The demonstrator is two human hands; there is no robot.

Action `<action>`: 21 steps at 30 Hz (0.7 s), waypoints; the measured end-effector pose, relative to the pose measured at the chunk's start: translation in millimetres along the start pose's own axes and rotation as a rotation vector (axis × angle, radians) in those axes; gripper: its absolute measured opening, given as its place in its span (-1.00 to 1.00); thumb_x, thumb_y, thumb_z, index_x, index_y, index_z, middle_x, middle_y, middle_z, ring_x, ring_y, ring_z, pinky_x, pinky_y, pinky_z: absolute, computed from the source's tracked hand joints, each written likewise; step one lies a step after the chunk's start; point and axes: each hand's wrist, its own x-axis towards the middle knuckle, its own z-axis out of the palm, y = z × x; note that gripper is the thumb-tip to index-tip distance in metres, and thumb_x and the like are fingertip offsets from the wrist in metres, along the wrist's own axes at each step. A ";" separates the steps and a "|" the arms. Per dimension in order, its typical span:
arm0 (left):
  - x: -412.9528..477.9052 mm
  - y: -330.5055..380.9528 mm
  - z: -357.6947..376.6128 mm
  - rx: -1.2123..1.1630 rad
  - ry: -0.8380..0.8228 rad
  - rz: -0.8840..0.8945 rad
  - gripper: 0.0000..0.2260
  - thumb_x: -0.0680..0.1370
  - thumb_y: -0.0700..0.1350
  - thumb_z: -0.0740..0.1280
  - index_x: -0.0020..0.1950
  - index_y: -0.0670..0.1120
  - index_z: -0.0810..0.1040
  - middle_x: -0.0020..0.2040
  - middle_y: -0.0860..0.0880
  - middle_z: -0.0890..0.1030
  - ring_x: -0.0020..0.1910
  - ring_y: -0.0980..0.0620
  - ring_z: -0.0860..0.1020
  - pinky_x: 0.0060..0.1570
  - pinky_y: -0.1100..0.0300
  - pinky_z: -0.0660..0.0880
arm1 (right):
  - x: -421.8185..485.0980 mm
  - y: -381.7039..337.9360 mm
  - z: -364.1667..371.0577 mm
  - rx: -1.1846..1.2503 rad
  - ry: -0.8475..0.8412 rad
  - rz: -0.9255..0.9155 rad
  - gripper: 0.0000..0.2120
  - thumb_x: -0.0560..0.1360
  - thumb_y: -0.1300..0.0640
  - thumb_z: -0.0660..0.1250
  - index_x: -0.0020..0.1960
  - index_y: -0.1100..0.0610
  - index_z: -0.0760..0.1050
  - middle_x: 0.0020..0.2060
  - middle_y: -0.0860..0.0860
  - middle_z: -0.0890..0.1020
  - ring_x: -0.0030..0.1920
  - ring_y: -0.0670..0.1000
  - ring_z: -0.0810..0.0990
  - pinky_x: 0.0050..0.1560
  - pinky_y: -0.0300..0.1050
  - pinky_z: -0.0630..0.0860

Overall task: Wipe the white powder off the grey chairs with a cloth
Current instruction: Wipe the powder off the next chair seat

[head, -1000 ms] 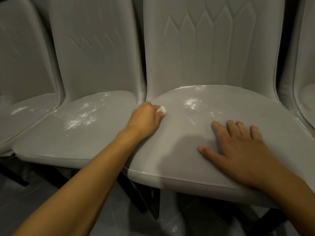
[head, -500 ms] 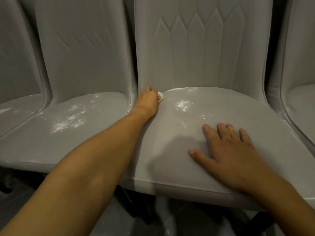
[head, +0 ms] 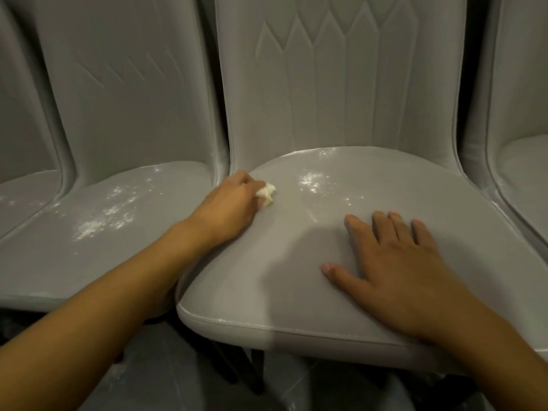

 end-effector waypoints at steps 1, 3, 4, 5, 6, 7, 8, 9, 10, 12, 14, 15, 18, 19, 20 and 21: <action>13.6 -8.3 3.3 -0.008 0.010 -0.087 -0.67 0.68 0.03 0.26 0.41 0.00 0.54 0.24 -0.14 0.50 0.21 -0.19 0.53 0.33 0.02 0.43 | -0.3 -0.3 -0.5 0.003 -0.004 -0.002 -0.12 0.38 -0.51 -0.39 0.58 -0.08 -0.20 0.57 0.15 0.06 0.59 0.18 -0.02 0.56 0.22 -0.08; 38.2 -14.4 12.9 -0.039 0.014 -0.170 -0.69 0.68 -0.01 0.25 0.39 -0.04 0.57 0.23 -0.18 0.51 0.22 -0.24 0.53 0.31 0.04 0.41 | -0.4 -0.3 -1.9 0.011 -0.008 -0.003 -0.13 0.38 -0.51 -0.39 0.57 -0.09 -0.21 0.57 0.15 0.05 0.59 0.18 -0.02 0.56 0.22 -0.08; 46.5 -10.7 16.4 -0.050 0.008 -0.164 -0.70 0.68 -0.04 0.25 0.38 -0.05 0.57 0.23 -0.19 0.53 0.22 -0.25 0.53 0.28 0.06 0.40 | -0.3 -0.5 -2.6 0.014 -0.009 -0.003 -0.13 0.38 -0.51 -0.39 0.57 -0.09 -0.21 0.57 0.14 0.05 0.59 0.18 -0.02 0.56 0.21 -0.08; 51.3 -2.8 18.2 -0.062 -0.001 -0.125 -0.71 0.67 -0.06 0.26 0.37 -0.05 0.58 0.22 -0.19 0.53 0.22 -0.24 0.53 0.25 0.07 0.40 | -0.3 -0.6 -3.1 0.017 -0.010 -0.003 -0.12 0.37 -0.52 -0.39 0.57 -0.09 -0.21 0.57 0.14 0.05 0.59 0.18 -0.02 0.56 0.21 -0.08; 51.7 8.3 18.5 -0.088 -0.014 -0.061 -0.72 0.67 -0.07 0.27 0.36 -0.03 0.58 0.21 -0.16 0.54 0.22 -0.21 0.53 0.26 0.06 0.42 | -0.1 -0.7 -3.2 0.020 -0.012 -0.004 -0.11 0.36 -0.52 -0.39 0.57 -0.08 -0.21 0.57 0.14 0.05 0.59 0.17 -0.02 0.56 0.22 -0.08; 47.9 20.4 18.0 -0.128 -0.029 0.010 -0.72 0.67 -0.06 0.27 0.36 -0.01 0.58 0.21 -0.11 0.55 0.22 -0.16 0.54 0.27 0.03 0.43 | 0.0 -0.5 -3.0 0.023 -0.015 -0.003 -0.10 0.36 -0.52 -0.39 0.58 -0.08 -0.21 0.57 0.13 0.05 0.59 0.17 -0.02 0.56 0.22 -0.08; 39.9 33.2 16.9 -0.177 -0.043 0.079 -0.72 0.66 -0.03 0.28 0.36 0.02 0.59 0.21 -0.05 0.55 0.21 -0.09 0.55 0.29 0.01 0.44 | 0.1 -0.1 -2.7 0.026 -0.016 -0.003 -0.10 0.36 -0.53 -0.39 0.58 -0.08 -0.21 0.58 0.13 0.04 0.59 0.16 -0.02 0.56 0.22 -0.08; 29.0 44.0 15.8 -0.229 -0.054 0.140 -0.72 0.66 0.00 0.28 0.36 0.04 0.58 0.21 0.02 0.55 0.19 -0.01 0.56 0.29 0.03 0.46 | 0.3 -0.1 -2.5 0.029 -0.015 -0.003 -0.09 0.36 -0.53 -0.38 0.58 -0.07 -0.19 0.58 0.13 0.04 0.59 0.16 -0.02 0.56 0.22 -0.08; 16.9 52.5 14.2 -0.271 -0.064 0.192 -0.71 0.66 0.02 0.29 0.37 0.07 0.58 0.21 0.08 0.55 0.18 0.07 0.57 0.28 0.06 0.47 | 0.3 0.0 -2.0 0.030 -0.014 -0.002 -0.09 0.37 -0.53 -0.37 0.58 -0.05 -0.16 0.58 0.13 0.05 0.59 0.16 -0.02 0.56 0.22 -0.07; -7.8 63.5 7.2 -0.317 -0.083 0.279 -0.70 0.65 0.06 0.30 0.38 0.10 0.58 0.20 0.14 0.56 0.16 0.15 0.57 0.24 0.11 0.49 | 0.2 -0.5 -1.2 0.023 -0.007 0.007 -0.08 0.38 -0.52 -0.35 0.59 -0.02 -0.09 0.58 0.13 0.06 0.59 0.15 -0.02 0.56 0.22 -0.06; -25.4 67.4 0.2 -0.328 -0.123 0.341 -0.68 0.66 0.08 0.31 0.40 0.10 0.57 0.19 0.15 0.57 0.16 0.14 0.57 0.20 0.14 0.51 | 0.2 -1.1 -0.7 0.019 -0.001 0.015 -0.08 0.38 -0.52 -0.35 0.58 -0.01 -0.03 0.59 0.14 0.05 0.60 0.15 -0.03 0.56 0.22 -0.07; -27.9 66.6 -1.8 -0.319 -0.138 0.349 -0.67 0.66 0.09 0.31 0.41 0.09 0.56 0.19 0.15 0.56 0.16 0.14 0.57 0.20 0.16 0.50 | 0.0 -1.3 -0.7 0.018 -0.002 0.014 -0.08 0.39 -0.52 -0.35 0.58 -0.02 -0.02 0.59 0.14 0.05 0.60 0.15 -0.04 0.56 0.22 -0.08; -16.4 59.4 -0.8 -0.183 -0.100 0.268 -0.67 0.65 0.04 0.30 0.42 0.09 0.54 0.19 0.08 0.54 0.14 0.08 0.55 0.18 0.11 0.49 | -0.7 -1.1 -0.8 0.020 -0.008 0.003 -0.10 0.39 -0.52 -0.37 0.57 -0.04 -0.03 0.60 0.16 0.03 0.60 0.16 -0.05 0.57 0.23 -0.09; -7.0 54.0 3.0 -0.128 -0.068 0.212 -0.67 0.65 0.03 0.30 0.42 0.09 0.54 0.21 0.05 0.53 0.15 0.02 0.54 0.20 0.06 0.49 | -1.0 -0.8 -1.4 0.021 -0.007 0.001 -0.10 0.39 -0.52 -0.38 0.58 -0.04 -0.03 0.60 0.16 0.03 0.60 0.16 -0.05 0.57 0.23 -0.09; 3.2 47.5 7.1 -0.090 -0.032 0.144 -0.67 0.65 0.02 0.29 0.42 0.08 0.54 0.23 0.01 0.54 0.17 -0.04 0.54 0.22 0.03 0.48 | -1.4 -0.7 -1.8 0.022 -0.005 -0.002 -0.09 0.39 -0.52 -0.38 0.58 -0.04 -0.03 0.60 0.16 0.03 0.60 0.16 -0.05 0.57 0.23 -0.09; 14.1 40.9 11.5 -0.069 0.005 0.072 -0.68 0.65 0.02 0.27 0.41 0.08 0.56 0.23 -0.03 0.55 0.18 -0.09 0.55 0.23 0.00 0.48 | -1.7 -0.9 -2.1 0.025 -0.002 -0.005 -0.08 0.38 -0.52 -0.39 0.58 -0.05 -0.02 0.60 0.16 0.03 0.60 0.16 -0.05 0.57 0.23 -0.10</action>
